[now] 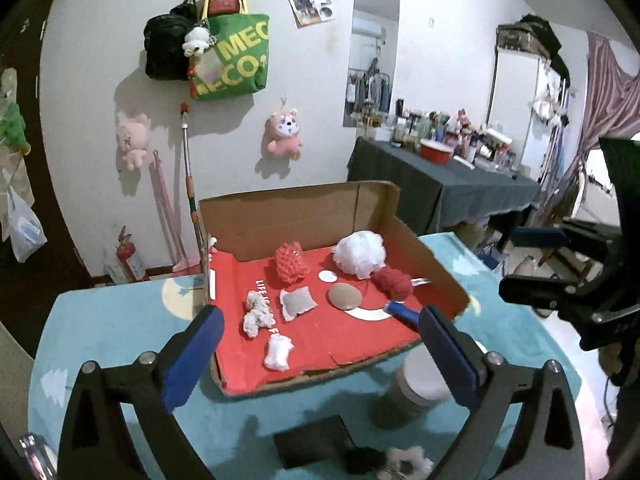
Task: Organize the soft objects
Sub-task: 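Withdraw both tools from the box toward the black pom-pom and white bunny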
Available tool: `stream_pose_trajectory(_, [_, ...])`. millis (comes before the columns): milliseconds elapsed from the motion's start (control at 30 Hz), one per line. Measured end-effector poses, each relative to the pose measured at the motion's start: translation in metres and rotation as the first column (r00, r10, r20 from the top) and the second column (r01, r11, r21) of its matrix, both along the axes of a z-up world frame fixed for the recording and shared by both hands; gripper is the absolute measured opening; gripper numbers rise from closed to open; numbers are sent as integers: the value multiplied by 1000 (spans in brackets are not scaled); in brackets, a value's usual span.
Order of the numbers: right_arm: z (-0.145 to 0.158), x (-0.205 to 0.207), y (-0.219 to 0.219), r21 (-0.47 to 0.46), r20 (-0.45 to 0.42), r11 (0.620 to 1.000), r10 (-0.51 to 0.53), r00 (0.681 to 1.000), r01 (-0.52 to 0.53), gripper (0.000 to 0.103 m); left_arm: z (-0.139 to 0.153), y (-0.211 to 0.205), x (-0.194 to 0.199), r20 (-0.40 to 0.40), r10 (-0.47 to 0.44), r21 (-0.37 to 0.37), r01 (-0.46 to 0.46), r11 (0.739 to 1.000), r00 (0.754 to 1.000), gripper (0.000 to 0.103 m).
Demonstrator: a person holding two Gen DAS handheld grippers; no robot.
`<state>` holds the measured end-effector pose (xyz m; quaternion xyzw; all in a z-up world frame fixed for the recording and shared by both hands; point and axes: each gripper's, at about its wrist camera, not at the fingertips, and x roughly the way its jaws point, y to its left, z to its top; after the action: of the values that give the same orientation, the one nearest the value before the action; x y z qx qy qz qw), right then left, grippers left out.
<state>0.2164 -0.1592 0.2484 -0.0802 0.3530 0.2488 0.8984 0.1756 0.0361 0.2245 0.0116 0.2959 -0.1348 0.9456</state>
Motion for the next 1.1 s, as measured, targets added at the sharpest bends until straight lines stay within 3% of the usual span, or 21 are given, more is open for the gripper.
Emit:
stream_pose_trajectory(233, [7,-49,-12,25,65,1000,-17,998,15,85,6,-1,-47,67,12,-25,-10,1000,998,103])
stream_pose_trajectory(433, [2,-92,-21,49,133,997,-65,989,59,89,-8,-7,-87,129,30,-32,-26,999,991,103])
stream_pose_trajectory(667, [-26,-143,-27,84,215,991,-122,969,107,90,-33,-12,-128,174,62,-79,-49,996,983,103])
stream_pose_trajectory(867, [-56,-175,-33,112,256,978,-200,946,177,90,-62,-25,-153,227,112,-45,-105,993,967,103])
stream_pose_trajectory(1100, [-97,-193,-41,145,253,961,-267,930,236,90,-101,-31,-161,207,125,-58,-115,992,970,103])
